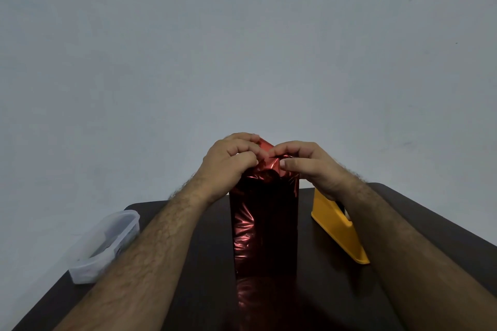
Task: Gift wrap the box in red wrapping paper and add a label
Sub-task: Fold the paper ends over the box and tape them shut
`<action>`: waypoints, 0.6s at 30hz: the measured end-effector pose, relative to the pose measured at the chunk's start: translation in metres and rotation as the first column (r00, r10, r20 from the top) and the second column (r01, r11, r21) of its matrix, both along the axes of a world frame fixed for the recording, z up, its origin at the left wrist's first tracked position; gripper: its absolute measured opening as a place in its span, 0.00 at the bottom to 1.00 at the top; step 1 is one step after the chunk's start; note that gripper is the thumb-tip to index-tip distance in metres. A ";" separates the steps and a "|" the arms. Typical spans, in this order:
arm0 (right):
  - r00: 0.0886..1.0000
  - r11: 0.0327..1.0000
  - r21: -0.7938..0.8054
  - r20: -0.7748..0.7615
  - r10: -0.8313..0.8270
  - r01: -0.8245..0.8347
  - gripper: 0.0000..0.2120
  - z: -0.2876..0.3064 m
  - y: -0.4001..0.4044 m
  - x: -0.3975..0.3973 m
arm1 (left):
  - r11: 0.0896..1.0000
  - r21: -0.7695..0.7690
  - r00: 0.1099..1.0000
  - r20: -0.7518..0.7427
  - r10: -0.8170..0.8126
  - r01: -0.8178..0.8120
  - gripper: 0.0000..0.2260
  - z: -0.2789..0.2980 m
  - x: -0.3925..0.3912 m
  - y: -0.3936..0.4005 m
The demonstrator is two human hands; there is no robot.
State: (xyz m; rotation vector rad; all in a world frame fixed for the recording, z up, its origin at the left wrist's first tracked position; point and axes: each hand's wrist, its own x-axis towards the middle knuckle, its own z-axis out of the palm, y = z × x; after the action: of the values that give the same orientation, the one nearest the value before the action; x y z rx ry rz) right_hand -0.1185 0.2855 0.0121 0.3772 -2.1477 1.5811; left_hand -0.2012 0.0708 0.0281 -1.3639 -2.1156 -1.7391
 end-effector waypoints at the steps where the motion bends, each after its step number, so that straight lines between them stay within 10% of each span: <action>1: 1.000 1.000 0.000 -0.001 -0.001 0.001 0.19 0.000 0.000 0.000 | 1.000 0.020 1.000 -0.004 -0.004 0.004 0.11 0.001 0.000 0.000; 7: 1.000 1.000 -0.010 0.002 -0.017 0.017 0.19 -0.001 0.002 0.000 | 0.981 0.189 0.998 -0.036 0.051 -0.043 0.06 0.000 0.004 -0.002; 14: 1.000 1.000 -0.008 0.007 -0.021 0.021 0.19 -0.001 0.003 0.000 | 0.999 0.007 0.967 -0.254 -0.034 0.037 0.02 -0.001 -0.002 -0.017; 18: 1.000 1.000 -0.004 0.017 -0.013 0.013 0.19 0.000 0.001 0.002 | 0.991 0.080 0.991 -0.083 -0.105 0.112 0.11 -0.001 -0.002 -0.012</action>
State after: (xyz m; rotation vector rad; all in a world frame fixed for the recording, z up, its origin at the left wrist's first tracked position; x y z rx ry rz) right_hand -0.1168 0.2865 0.0124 0.3489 -2.1545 1.5873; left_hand -0.2031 0.0586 0.0276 -1.5237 -1.9390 -1.7594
